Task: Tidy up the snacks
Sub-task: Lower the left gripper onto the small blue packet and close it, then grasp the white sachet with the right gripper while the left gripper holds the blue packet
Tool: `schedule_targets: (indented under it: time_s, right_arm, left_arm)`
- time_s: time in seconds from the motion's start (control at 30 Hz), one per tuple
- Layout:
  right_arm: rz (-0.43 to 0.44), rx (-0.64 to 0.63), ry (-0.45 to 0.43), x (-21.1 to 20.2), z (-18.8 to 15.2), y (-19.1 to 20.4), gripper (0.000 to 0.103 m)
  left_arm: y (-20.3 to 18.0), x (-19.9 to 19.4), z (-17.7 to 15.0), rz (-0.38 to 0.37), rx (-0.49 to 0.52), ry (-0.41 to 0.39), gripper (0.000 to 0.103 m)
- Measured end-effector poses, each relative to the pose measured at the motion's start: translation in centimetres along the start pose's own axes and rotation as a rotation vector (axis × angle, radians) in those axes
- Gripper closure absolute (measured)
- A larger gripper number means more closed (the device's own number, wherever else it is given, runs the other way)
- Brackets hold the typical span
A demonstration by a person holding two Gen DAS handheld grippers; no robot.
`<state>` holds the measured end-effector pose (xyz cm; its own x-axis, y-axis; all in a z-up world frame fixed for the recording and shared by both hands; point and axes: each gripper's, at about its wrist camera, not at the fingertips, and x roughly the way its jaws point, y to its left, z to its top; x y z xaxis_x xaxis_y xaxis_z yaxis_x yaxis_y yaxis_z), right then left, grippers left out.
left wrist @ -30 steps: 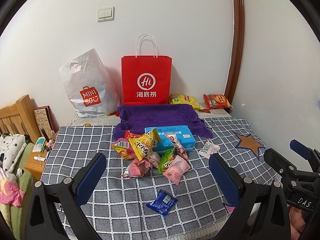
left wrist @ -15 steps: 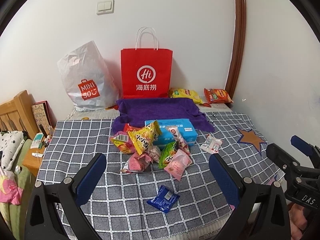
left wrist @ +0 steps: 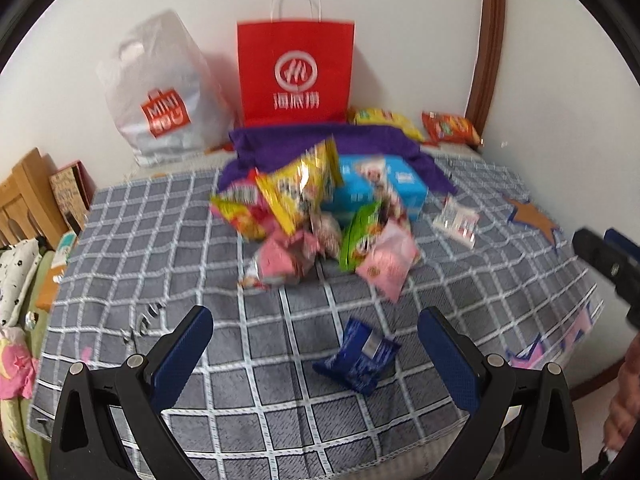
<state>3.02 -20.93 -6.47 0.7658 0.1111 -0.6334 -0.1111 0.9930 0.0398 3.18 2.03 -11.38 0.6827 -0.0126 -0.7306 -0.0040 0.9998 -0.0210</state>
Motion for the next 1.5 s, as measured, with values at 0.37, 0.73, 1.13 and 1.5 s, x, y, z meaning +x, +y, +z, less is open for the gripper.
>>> schedule_targets:
  time_s: [0.37,0.73,1.13,1.5]
  right_arm:
    - [0.013,0.044,0.074,4.9,-2.0,-2.0,0.002]
    - [-0.002,0.037,0.146,8.6,-3.1,-2.9,0.004]
    - [0.027,0.021,0.165,13.1,-1.3,-3.4,0.007]
    - [0.023,0.02,0.246,19.3,1.7,-2.8,0.012]
  left_arm:
    - [-2.7,4.5,-3.3,-0.038,0.171,0.098,0.001]
    - [-2.6,7.0,-3.8,-0.127,0.197,0.107,0.036]
    - [0.5,6.9,-1.8,-0.047,0.138,0.085,0.06]
    - [6.3,8.3,-0.1,0.054,0.006,0.09,0.06]
